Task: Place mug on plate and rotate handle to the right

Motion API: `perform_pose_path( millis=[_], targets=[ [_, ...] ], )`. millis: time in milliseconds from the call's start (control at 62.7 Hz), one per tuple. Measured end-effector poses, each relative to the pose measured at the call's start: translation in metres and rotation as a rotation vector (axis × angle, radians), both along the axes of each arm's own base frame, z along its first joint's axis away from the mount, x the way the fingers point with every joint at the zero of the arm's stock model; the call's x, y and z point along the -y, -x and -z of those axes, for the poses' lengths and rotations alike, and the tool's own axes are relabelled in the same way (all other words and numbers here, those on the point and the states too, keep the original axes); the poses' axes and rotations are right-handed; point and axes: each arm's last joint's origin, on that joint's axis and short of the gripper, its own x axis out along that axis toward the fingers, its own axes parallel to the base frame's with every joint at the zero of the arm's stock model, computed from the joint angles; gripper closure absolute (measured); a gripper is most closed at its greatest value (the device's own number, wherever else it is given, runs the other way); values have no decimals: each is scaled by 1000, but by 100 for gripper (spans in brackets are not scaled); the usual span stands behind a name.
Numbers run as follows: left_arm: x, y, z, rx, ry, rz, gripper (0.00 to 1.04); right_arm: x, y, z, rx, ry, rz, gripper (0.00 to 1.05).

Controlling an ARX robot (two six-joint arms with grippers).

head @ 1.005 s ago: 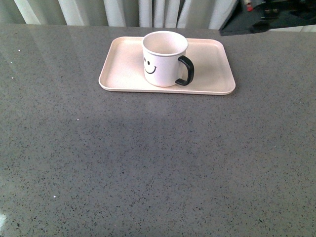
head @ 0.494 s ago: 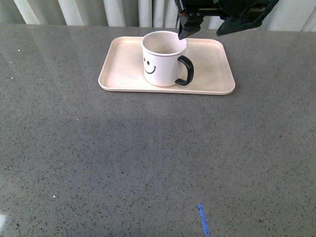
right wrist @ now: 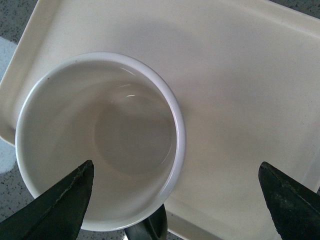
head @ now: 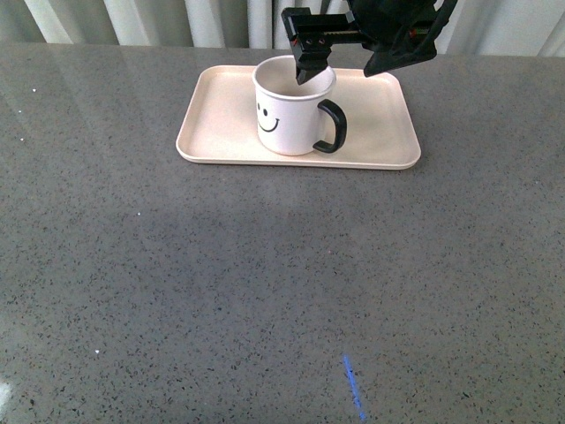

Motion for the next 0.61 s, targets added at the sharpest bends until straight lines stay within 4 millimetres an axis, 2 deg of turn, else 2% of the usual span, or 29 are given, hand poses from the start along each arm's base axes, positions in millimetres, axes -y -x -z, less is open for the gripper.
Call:
perform_pose_path(
  millis=[287, 542, 606],
  targets=[
    [0, 0, 0, 0, 0, 0, 9, -2, -5, 6, -14, -1, 12, 10],
    [0, 0, 0, 0, 0, 0, 9, -6, -8, 2, -10, -10, 18, 18],
    [0, 0, 0, 0, 0, 0, 9, -6, -9, 0, -9, -12, 21, 27]
  ],
)
